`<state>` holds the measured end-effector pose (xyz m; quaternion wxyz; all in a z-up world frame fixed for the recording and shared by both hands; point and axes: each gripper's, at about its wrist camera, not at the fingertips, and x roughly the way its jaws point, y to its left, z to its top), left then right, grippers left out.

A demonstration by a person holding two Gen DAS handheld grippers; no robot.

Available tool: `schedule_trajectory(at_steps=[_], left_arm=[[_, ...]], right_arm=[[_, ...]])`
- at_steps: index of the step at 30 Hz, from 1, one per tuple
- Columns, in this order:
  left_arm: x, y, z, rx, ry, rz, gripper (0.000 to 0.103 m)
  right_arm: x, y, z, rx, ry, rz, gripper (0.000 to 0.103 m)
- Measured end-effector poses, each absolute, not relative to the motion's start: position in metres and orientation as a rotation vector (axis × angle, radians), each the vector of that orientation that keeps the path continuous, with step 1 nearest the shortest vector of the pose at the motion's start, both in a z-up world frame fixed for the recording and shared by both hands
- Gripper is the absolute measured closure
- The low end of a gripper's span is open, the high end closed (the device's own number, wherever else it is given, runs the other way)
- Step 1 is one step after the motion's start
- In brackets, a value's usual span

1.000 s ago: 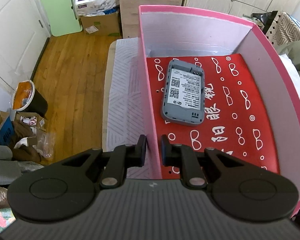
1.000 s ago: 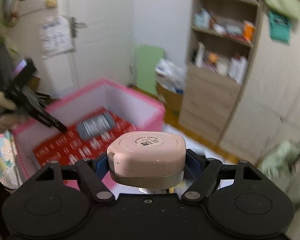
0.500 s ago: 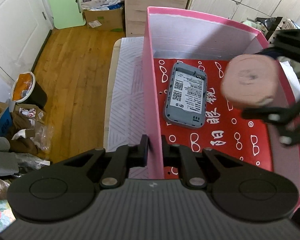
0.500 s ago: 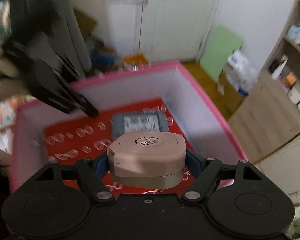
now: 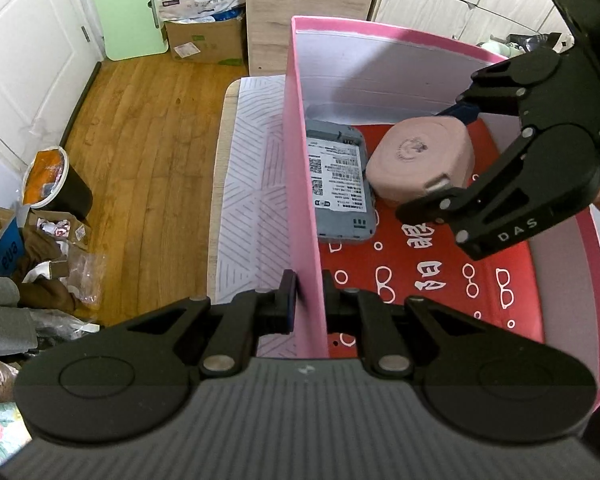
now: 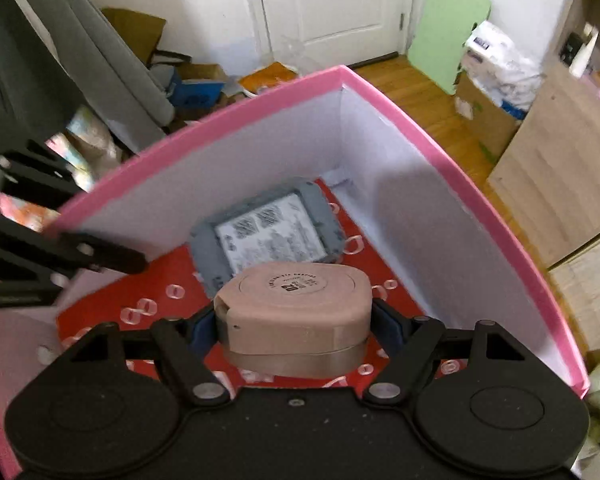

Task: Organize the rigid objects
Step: 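Place the pink tape measure in the box beside the router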

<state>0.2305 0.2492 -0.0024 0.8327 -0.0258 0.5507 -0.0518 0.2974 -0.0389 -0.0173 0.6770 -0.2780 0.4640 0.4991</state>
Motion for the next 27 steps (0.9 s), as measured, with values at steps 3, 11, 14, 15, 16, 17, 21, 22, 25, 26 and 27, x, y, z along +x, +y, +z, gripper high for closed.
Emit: schedule_trajectory(at_steps=[3,11,14,15,16,17,21,22,25,26,27], left_arm=[[0.23,0.249,-0.003,-0.056,1.165,-0.107,0.093],[0.228,0.248,-0.003,-0.051,1.163,-0.104,0.093],[0.229,0.248,-0.003,-0.053,1.165,-0.105,0.093],[0.229,0.248,-0.003,-0.056,1.167,-0.105,0.093],[0.229,0.249,-0.002,-0.058,1.168,-0.108,0.092],[0.229,0.25,-0.002,-0.058,1.168,-0.113,0.092],[0.23,0.254,-0.002,-0.07,1.171,-0.125,0.092],[0.23,0.254,-0.002,-0.069,1.172,-0.128,0.092],[0.23,0.253,0.0,-0.054,1.169,-0.133,0.092],[0.23,0.252,0.0,-0.051,1.17,-0.135,0.092],[0.231,0.252,-0.001,-0.049,1.171,-0.138,0.092]], right_arm=[[0.296,-0.041,-0.018,-0.656,1.037,1.137,0.022],[0.283,-0.036,-0.02,-0.841,0.947,1.151,0.023],[0.277,-0.046,-0.003,-0.778,0.84,1.138,0.02],[0.277,-0.05,0.005,-0.74,0.816,1.137,0.016],[0.276,-0.056,0.013,-0.693,0.795,1.126,0.015],[0.276,-0.061,0.021,-0.652,0.783,1.119,0.015],[0.27,-0.099,0.051,-0.437,0.721,1.096,0.015],[0.266,-0.11,0.057,-0.391,0.702,1.092,0.015],[0.255,-0.146,0.069,-0.259,0.625,1.055,0.015],[0.253,-0.156,0.069,-0.239,0.607,1.032,0.015],[0.248,-0.164,0.069,-0.231,0.597,1.005,0.015]])
